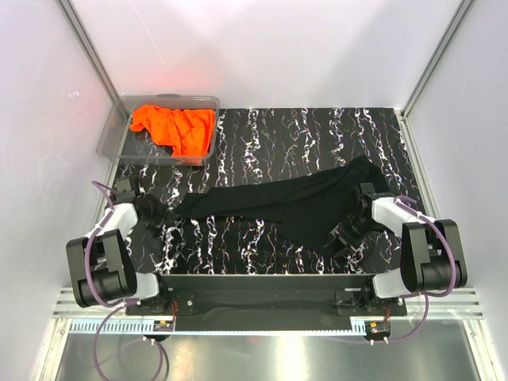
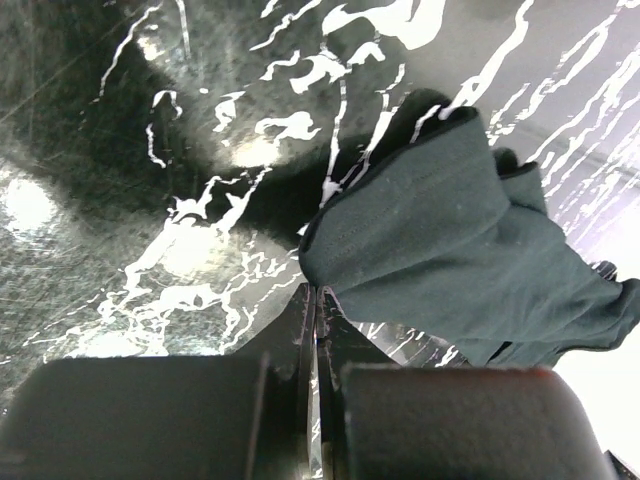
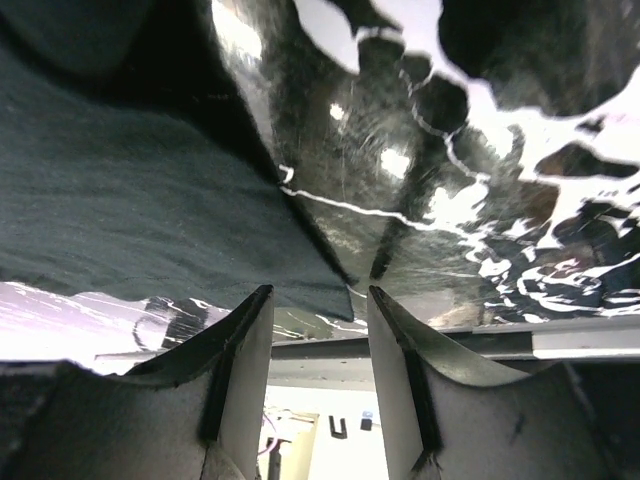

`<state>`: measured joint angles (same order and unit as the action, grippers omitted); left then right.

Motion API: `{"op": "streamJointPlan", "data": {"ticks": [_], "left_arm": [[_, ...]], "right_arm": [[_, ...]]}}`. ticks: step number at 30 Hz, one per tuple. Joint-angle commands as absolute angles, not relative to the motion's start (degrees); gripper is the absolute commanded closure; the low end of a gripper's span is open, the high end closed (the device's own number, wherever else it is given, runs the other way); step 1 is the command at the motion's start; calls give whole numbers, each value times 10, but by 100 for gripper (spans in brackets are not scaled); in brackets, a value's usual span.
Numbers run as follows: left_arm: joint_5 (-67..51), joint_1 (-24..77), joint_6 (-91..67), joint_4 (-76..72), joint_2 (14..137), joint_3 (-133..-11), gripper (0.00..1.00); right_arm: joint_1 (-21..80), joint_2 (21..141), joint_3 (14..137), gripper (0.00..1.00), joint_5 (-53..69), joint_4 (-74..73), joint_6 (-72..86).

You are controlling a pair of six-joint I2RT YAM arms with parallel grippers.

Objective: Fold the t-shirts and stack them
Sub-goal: Flatten the tshirt out

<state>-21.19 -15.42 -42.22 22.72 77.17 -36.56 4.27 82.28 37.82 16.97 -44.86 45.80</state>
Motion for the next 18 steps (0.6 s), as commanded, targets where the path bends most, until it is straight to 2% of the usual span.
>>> {"op": "streamJointPlan", "data": {"ticks": [1, 18], "left_arm": [[-204, -152, -407, 228, 753, -388, 100], [-212, -151, -416, 230, 725, -386, 100]], "right_arm": [[59, 819, 392, 51, 141, -461, 503], [82, 792, 378, 53, 105, -459, 606]]}}
